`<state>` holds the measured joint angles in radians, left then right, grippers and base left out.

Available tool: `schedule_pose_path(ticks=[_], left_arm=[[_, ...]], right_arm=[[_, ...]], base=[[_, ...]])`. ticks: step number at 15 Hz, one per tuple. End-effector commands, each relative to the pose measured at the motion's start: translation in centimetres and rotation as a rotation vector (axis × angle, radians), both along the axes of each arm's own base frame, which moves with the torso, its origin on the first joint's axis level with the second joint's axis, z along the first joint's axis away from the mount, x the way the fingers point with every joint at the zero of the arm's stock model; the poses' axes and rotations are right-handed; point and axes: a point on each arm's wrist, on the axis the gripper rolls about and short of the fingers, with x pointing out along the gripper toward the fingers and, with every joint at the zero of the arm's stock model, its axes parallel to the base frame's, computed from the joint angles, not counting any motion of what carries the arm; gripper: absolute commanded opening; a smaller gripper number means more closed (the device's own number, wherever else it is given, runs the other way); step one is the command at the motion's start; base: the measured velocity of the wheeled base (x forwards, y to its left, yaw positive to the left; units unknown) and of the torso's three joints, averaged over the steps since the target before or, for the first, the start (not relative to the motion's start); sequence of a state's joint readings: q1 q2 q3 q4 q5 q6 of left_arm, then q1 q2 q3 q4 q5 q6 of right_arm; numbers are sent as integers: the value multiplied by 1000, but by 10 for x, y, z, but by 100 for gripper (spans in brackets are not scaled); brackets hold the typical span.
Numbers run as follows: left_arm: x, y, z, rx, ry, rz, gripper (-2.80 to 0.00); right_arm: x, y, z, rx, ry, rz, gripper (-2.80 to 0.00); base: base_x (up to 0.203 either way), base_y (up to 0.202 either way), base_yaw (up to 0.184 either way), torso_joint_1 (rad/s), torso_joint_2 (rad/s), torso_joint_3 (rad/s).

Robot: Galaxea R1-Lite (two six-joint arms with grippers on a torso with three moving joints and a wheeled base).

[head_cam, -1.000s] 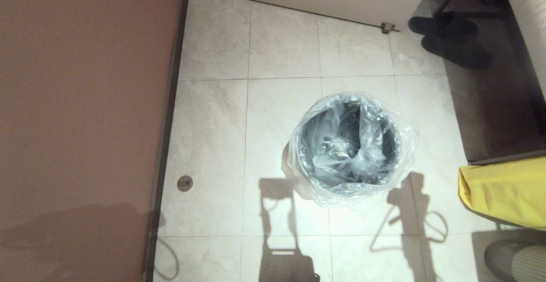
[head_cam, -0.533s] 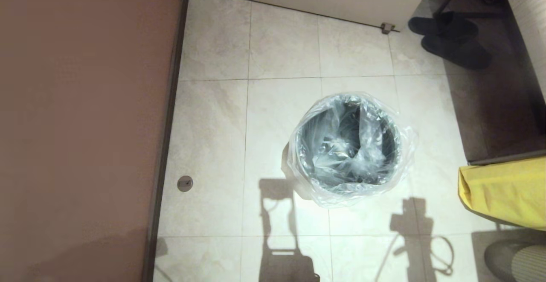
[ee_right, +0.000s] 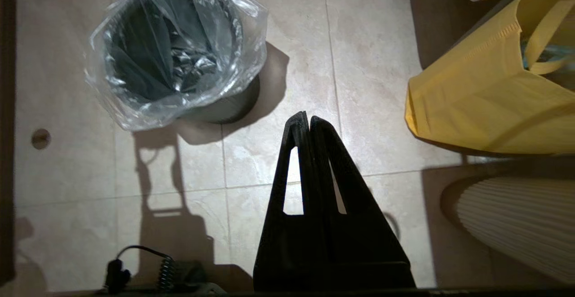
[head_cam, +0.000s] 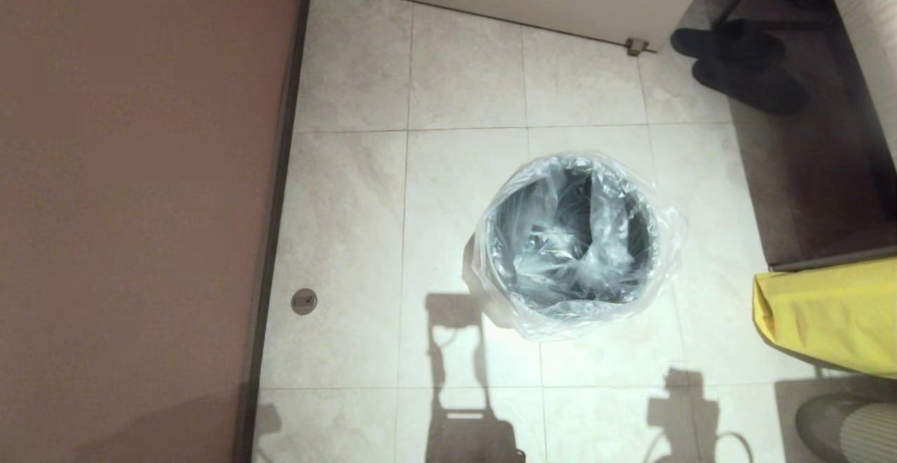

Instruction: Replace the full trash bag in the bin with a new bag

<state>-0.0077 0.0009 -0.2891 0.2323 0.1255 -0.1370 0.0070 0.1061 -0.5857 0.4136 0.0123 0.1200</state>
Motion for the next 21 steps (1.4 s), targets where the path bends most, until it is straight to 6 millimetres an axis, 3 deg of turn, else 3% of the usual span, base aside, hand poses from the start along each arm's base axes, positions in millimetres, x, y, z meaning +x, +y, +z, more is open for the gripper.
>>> schedule_pose_path(ticks=[1, 9, 14, 21], left_arm=[[2, 0, -5, 0, 19, -14, -280], [17, -1, -25, 112, 23, -38, -280], [23, -1, -40, 134, 72, -48, -280], [25, -2, -45, 246, 91, -79, -280]], right_arm=[[-6, 0, -23, -49, -29, -6, -280], [13, 0, -54, -84, 92, -18, -280], [36, 0, -76, -84, 22, -38, -280], [43, -1, -92, -87, 69, -45, -280]], base=[[0, 0, 0, 0, 0, 0], [0, 0, 0, 0, 0, 0], [0, 0, 0, 0, 0, 0], [0, 0, 0, 0, 0, 0]])
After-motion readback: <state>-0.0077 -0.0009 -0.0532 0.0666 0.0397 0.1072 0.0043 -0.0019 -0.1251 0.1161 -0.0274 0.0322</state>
